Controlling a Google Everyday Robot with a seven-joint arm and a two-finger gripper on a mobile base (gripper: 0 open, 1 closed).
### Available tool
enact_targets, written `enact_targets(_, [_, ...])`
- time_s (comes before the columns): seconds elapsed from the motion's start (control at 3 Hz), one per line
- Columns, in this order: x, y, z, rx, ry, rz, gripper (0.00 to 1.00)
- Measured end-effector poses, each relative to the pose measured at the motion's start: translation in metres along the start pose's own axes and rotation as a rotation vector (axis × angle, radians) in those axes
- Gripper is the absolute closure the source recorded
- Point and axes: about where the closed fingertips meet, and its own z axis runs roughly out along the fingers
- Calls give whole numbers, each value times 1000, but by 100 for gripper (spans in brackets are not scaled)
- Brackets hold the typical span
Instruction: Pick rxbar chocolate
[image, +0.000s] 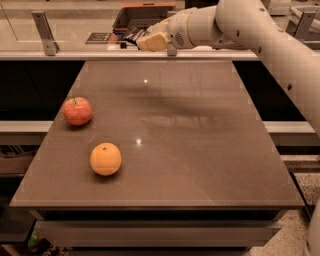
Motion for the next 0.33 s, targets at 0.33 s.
enact_targets(0.33, [-1, 0, -1, 1, -1, -3, 100])
